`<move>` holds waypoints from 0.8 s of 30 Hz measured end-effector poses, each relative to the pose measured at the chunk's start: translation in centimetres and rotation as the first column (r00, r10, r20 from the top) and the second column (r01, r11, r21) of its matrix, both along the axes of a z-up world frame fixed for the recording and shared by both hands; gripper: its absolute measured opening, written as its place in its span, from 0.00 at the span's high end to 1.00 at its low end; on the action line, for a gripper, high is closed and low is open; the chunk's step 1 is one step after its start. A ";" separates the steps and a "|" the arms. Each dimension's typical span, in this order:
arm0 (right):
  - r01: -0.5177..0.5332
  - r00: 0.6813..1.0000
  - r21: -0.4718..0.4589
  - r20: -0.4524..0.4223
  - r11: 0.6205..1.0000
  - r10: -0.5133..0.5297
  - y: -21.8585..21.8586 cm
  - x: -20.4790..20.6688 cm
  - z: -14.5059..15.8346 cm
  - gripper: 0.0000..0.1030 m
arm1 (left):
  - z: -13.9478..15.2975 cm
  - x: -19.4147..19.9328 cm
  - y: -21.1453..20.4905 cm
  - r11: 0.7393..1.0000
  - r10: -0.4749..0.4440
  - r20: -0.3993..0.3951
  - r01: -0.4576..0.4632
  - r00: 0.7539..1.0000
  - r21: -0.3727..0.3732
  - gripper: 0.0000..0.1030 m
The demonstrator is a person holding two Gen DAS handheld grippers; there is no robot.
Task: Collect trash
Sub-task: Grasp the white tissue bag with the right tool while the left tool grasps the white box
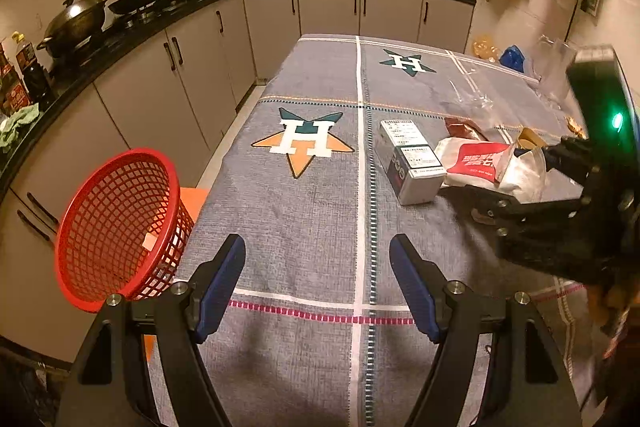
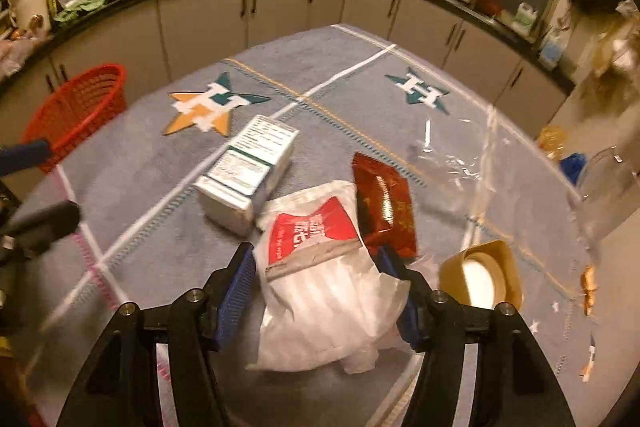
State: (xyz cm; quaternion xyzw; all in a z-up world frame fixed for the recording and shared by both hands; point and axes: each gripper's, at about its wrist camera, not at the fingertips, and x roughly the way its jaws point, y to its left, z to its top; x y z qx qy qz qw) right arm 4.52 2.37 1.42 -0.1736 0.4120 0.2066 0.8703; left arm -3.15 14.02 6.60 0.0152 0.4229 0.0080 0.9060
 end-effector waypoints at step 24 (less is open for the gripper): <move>0.158 0.984 0.602 -0.028 0.783 -0.177 -13.1 -0.9 6.2 0.49 | -1.7 9.3 -8.0 0.999 0.033 -0.079 -0.030 0.996 0.032 0.23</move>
